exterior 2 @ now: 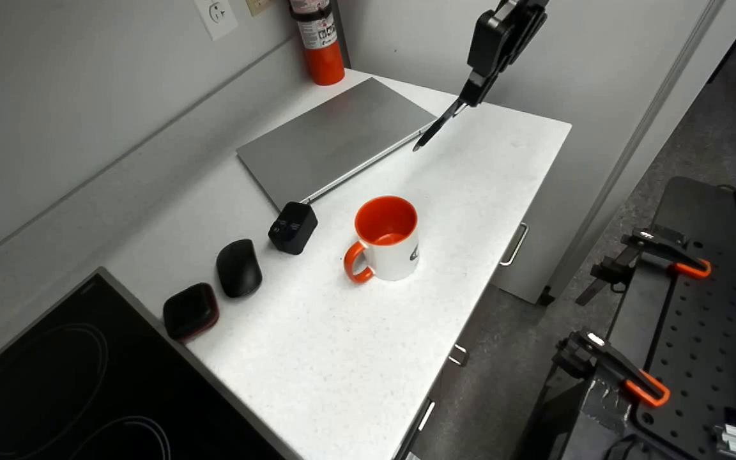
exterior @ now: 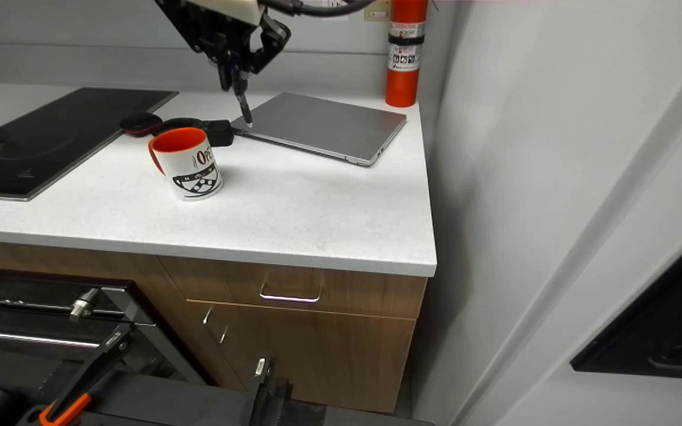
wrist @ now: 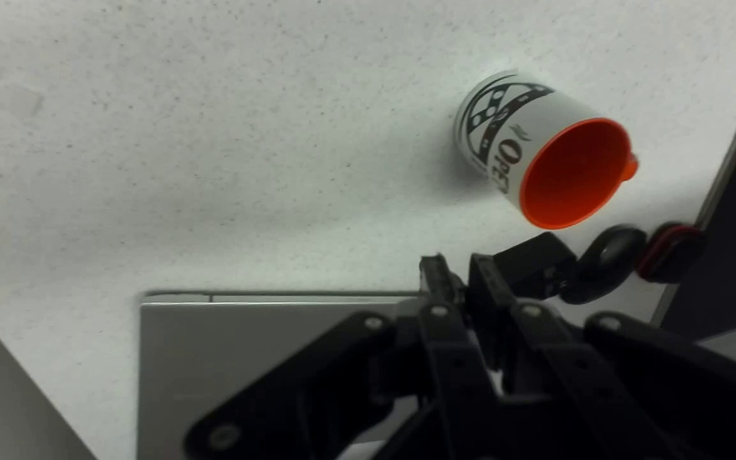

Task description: Move pen from the mug to the table

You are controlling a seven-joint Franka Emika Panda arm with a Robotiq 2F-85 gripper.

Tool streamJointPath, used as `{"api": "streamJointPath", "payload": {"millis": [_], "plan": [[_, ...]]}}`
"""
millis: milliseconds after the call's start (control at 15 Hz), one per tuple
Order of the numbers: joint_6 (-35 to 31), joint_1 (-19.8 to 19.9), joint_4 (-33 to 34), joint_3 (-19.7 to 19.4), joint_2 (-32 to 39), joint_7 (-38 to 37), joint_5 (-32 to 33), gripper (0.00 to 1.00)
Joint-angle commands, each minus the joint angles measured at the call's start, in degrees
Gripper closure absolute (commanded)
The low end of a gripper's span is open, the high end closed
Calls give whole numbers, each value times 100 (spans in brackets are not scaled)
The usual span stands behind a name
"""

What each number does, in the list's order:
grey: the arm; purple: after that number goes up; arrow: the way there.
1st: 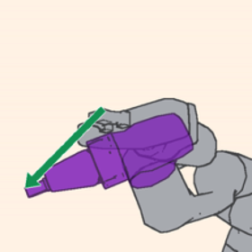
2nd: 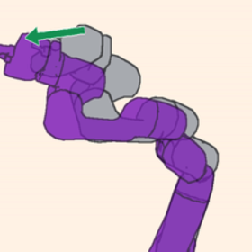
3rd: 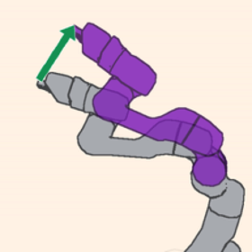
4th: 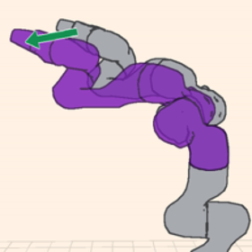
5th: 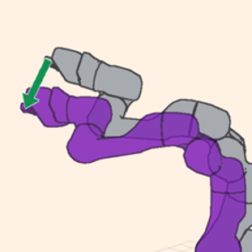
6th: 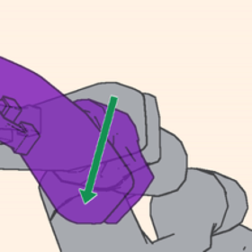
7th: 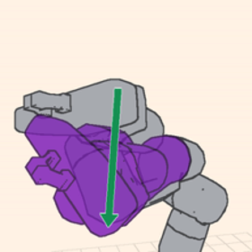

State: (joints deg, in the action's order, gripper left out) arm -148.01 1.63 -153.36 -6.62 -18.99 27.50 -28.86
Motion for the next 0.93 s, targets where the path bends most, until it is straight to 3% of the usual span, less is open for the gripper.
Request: {"api": "streamJointPath", "payload": {"millis": [0,267,467,667,733,800,867], "plan": [[-1339,-394,176,27,1163,-523,-70,97],[-2159,-253,566,399,2583,-1464,611,97],[-1941,-242,854,142,3233,-2592,2043,97],[-1293,-289,1173,-55,3415,-3038,2632,97],[-1133,-257,1232,-38,3413,-3081,2670,82],[-963,-213,1261,5,3362,-3064,2653,61],[-814,-192,1260,29,3285,-3052,2652,54]]}}
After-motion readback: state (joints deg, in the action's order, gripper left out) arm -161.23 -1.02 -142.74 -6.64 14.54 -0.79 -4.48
